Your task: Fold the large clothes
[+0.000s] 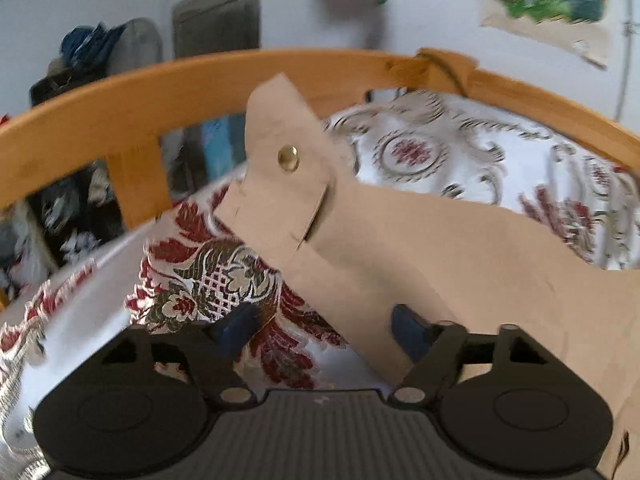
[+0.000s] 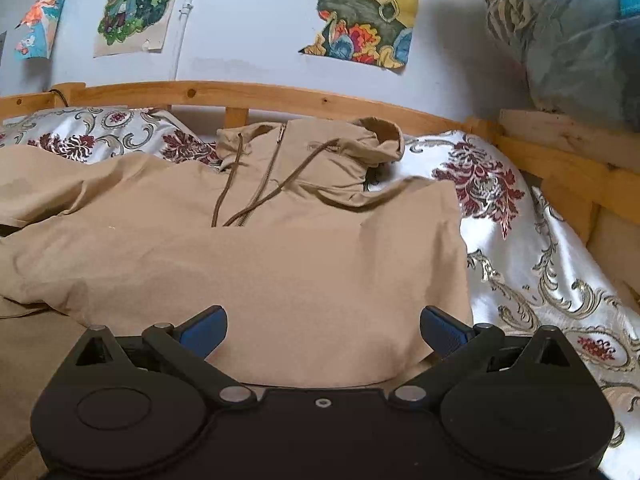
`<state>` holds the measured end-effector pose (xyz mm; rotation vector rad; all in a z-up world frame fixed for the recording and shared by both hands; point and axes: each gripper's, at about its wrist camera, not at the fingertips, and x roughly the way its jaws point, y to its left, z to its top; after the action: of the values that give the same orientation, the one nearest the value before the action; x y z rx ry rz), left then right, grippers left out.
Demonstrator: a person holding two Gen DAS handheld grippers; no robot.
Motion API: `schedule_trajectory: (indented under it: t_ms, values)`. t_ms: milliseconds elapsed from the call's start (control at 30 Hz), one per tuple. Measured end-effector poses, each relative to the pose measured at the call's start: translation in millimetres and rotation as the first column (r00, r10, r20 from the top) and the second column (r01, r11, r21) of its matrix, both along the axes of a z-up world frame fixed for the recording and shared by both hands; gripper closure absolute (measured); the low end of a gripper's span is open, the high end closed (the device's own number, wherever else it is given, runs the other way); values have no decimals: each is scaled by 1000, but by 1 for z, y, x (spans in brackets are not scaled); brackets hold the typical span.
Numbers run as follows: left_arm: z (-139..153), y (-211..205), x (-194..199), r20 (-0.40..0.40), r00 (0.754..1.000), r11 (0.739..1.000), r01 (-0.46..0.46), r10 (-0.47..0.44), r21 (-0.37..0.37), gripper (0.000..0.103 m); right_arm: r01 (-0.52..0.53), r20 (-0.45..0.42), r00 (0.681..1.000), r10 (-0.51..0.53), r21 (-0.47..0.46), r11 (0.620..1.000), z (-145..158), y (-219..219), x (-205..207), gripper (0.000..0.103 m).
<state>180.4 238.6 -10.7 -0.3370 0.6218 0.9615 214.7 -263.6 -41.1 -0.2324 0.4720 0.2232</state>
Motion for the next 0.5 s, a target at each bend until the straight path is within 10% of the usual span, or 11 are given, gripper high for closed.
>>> schedule_trajectory:
  t_ms: [100,300,400,500]
  values:
    - [2,-12,2,-1,1000,998,30,-30,55,79,35,-12,999,-36,-9,999,-3,0,3,1]
    - [34,-57,-1,61,990,958,108,-128,266,99,47,8,999,-47,-8,999,0,-2,0,1]
    - [65,-96,3,85,958,887,217,-273,408,100,42,28,999,-42,3,999,5,-3,-3,1]
    - [93,-155,9,52,882,739,358,-468,570,100,46,46,998,-47,12,999,11,-6,-5,1]
